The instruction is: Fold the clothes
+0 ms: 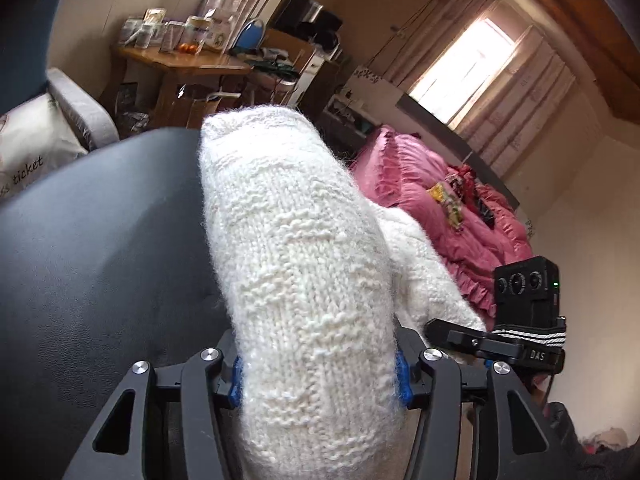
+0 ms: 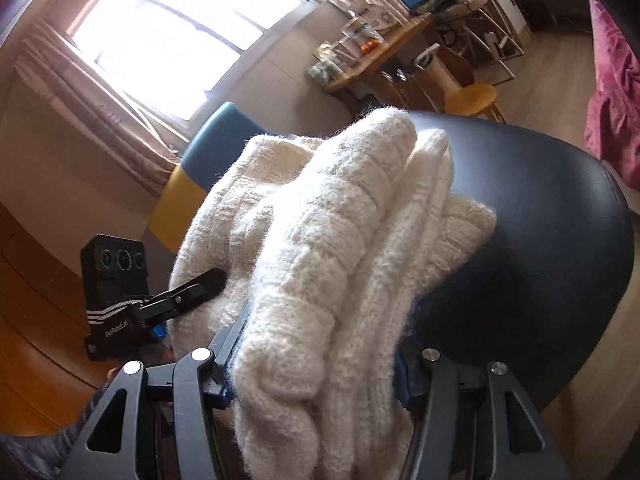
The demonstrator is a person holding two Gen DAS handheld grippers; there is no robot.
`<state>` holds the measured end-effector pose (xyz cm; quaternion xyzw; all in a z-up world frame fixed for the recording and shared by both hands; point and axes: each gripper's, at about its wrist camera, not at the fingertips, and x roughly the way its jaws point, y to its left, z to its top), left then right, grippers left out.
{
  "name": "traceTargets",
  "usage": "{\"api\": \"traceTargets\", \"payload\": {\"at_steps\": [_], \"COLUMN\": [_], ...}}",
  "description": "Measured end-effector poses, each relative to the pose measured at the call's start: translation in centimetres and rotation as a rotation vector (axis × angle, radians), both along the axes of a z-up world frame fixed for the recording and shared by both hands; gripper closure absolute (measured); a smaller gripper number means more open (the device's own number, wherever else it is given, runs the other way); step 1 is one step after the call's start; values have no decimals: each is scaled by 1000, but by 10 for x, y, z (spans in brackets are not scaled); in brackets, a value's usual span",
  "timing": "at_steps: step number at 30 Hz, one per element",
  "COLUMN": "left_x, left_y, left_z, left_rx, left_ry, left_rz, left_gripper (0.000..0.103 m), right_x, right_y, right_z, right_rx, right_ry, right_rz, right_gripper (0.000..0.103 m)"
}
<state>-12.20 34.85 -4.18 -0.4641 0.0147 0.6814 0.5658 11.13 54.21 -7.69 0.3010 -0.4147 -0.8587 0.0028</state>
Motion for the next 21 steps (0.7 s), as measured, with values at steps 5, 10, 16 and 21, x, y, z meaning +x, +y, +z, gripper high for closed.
{"api": "traceTargets", "payload": {"at_steps": [5,10,16,21], "left_x": [-9,-16,-11,0], "left_y": [-4,-14,-40,-60], "left_z": [-26,-48,-40,-15], "left_rx": [-70,-123,-119,-70], "left_ry": [-8,-11,78,187], "left_rz": [50,105,182,219], "left_gripper": [30,14,14,14], "right_x": [-22,-21,0,-4], "right_y": [1,1,-13,-63], "right_z": [-41,-43,-6,47], "right_rx": [58,61,237,508], "right_ry": [-120,-92,-71,16], "right_rz": [-7,-11,-25,85], "right_gripper": [42,41,39,39]}}
